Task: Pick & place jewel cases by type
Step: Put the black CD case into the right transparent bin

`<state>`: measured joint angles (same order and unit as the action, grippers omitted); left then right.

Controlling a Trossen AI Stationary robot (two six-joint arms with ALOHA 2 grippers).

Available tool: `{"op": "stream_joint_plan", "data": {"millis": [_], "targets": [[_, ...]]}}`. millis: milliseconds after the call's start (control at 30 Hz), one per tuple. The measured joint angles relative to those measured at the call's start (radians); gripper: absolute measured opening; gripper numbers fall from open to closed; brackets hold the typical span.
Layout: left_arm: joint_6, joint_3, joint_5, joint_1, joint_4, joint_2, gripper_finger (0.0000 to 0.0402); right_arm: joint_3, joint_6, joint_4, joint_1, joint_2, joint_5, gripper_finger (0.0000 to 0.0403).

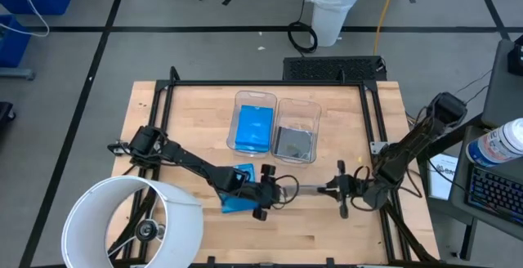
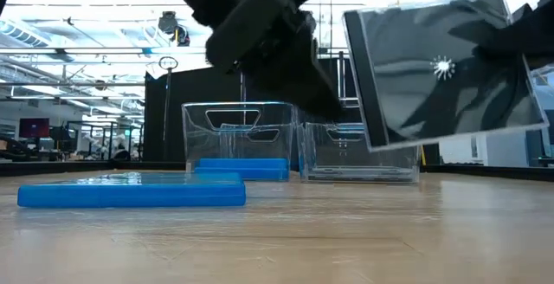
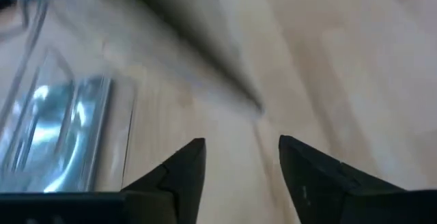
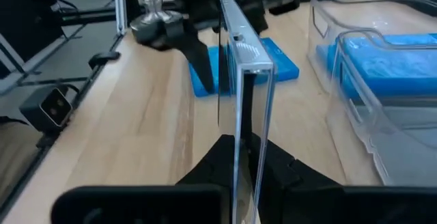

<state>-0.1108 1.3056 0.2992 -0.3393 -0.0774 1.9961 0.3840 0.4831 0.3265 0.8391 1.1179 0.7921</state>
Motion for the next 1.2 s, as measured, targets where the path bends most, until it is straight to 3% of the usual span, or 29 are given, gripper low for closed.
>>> {"op": "stream_joint_plan", "data": {"millis": [233, 600, 767, 1033, 1200], "targets": [[0.087, -0.003, 0.008, -0.009, -0.143, 0.000, 0.0211, 0.000, -0.026, -0.015, 0.000, -0.096, -0.001, 0.0023], [0.008, -0.014, -0.010, -0.083, -0.157, 0.000, 0.0151, 0.000, -0.153, -0.076, -0.002, -0.340, -0.028, 0.0034], [0.005, -0.014, -0.011, -0.100, -0.158, 0.000, 0.0136, 0.000, -0.187, -0.047, -0.027, -0.403, 0.072, 0.0022], [-0.019, -0.014, -0.013, -0.109, -0.158, 0.000, 0.0133, 0.054, -0.290, 0.082, -0.159, -0.448, 0.102, 0.0018], [-0.018, -0.014, -0.013, -0.108, -0.157, 0.000, 0.0133, 0.137, -0.237, 0.083, -0.304, -0.439, 0.159, 0.0018]]}}
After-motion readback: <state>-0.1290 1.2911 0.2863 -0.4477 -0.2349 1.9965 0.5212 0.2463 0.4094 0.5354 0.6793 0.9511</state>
